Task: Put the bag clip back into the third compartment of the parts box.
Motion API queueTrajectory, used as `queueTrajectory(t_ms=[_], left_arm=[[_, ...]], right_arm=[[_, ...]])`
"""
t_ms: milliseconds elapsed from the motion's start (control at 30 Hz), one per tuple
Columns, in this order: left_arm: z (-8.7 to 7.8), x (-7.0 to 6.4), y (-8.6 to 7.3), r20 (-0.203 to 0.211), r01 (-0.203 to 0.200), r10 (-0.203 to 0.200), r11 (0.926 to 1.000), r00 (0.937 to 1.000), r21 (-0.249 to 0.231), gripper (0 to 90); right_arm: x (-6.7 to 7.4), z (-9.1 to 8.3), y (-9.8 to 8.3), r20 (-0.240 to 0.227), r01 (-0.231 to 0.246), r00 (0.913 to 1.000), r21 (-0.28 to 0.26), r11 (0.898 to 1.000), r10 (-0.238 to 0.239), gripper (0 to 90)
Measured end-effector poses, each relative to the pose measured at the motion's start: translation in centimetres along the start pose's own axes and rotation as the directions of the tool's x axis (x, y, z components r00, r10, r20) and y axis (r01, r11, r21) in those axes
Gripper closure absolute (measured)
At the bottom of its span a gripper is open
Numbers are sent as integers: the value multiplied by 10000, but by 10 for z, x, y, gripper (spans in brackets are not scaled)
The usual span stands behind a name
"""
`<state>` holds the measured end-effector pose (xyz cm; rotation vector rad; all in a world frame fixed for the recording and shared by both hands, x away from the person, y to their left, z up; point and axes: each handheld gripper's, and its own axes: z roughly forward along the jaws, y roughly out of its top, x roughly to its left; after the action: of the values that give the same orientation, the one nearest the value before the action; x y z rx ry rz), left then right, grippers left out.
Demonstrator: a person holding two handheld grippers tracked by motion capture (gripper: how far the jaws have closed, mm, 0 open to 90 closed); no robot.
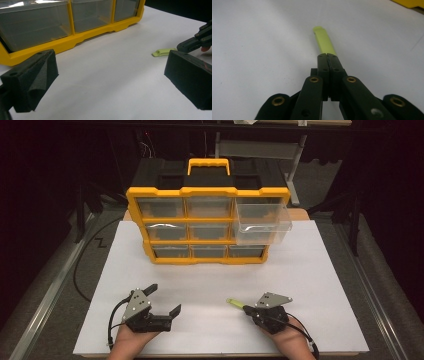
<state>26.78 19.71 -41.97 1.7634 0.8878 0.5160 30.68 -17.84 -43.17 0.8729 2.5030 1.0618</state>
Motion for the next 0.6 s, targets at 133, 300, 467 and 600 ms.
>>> queueTrajectory(t_ms=[133,300,467,600], left_arm=[[-1,0,0,-4,-10,10,10000,10000,-51,4],[-1,0,0,14,-3,3,10000,10000,-75,4],[-1,0,0,64,-48,48,10000,10000,-59,4],[-1,-1,0,88,-43,44,10000,10000,-63,4]], right_arm=[[-6,-7,-3,79,-251,9997,-111,9996,252,879],[-15,-12,-7,-125,-666,9977,-123,9977,665,761],[-20,-14,-10,-306,-900,9955,-29,9959,898,636],[-20,-15,-11,-453,-964,9943,39,9953,965,530]])
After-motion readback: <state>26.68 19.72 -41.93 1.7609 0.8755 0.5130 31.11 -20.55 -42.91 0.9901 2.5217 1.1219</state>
